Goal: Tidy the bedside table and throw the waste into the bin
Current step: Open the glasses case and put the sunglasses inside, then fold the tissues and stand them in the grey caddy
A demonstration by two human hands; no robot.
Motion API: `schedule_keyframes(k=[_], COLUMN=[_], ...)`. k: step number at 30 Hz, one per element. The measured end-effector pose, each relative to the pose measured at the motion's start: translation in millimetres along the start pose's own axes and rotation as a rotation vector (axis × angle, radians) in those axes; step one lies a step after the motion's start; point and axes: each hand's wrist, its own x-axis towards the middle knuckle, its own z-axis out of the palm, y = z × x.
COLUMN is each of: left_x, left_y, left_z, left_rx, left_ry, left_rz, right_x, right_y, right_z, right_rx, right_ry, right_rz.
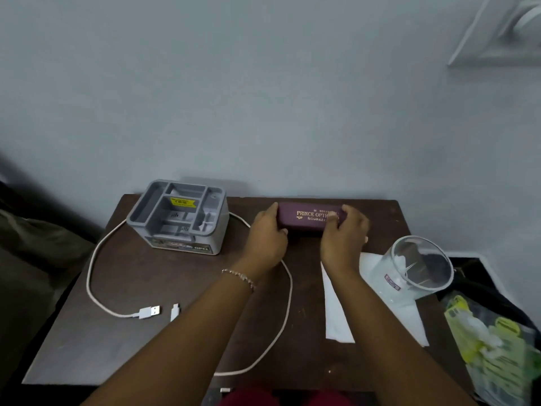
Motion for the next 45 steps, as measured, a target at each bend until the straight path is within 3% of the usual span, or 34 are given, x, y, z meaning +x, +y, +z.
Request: schedule_keyframes(k=[6, 12, 18, 21, 24, 26, 28, 32, 36, 45], left_x=[18, -3, -65, -86, -82, -69, -59, -65, -89, -133], left_y=[-7, 3, 7, -5, -16, -27, -46, -66, -52, -67], left_z=[18, 14, -10, -44, -81, -106, -128, -140, -127, -108], left_rx=[0.137, 0.019, -0.042, 0.106, -0.02, -0.188, -0.342, -0.509, -0.453, -0.434], left_ry=[0.001, 0.063, 0.392, 0.723, 1.029, 1.098, 1.008, 0.681, 0.697, 0.715], left_rz=[-0.038, -0.008, 0.251, 0.31, 0.089, -0.128, -0.259, -0.249, -0.175, -0.237], right_x=[17, 18, -16, -52, -82, -92, -97, -106, -107, -125], right_y=[11, 13, -14, -32, -49, -57, -61, -59, -50, -28], right_z=[23, 22, 18, 27, 48, 62, 76, 84, 73, 53], right_rx=[-0.19, -0.251, -0.11, 0.071, 0.163, 0.189, 0.247, 0.282, 0.264, 0.198], right_ry=[0.051, 0.024, 0.024, -0.122, -0.345, -0.473, -0.581, -0.717, -0.736, -0.722], right_rz=[-0.051, -0.051, -0.253, -0.314, -0.222, -0.09, -0.007, -0.033, -0.078, -0.058])
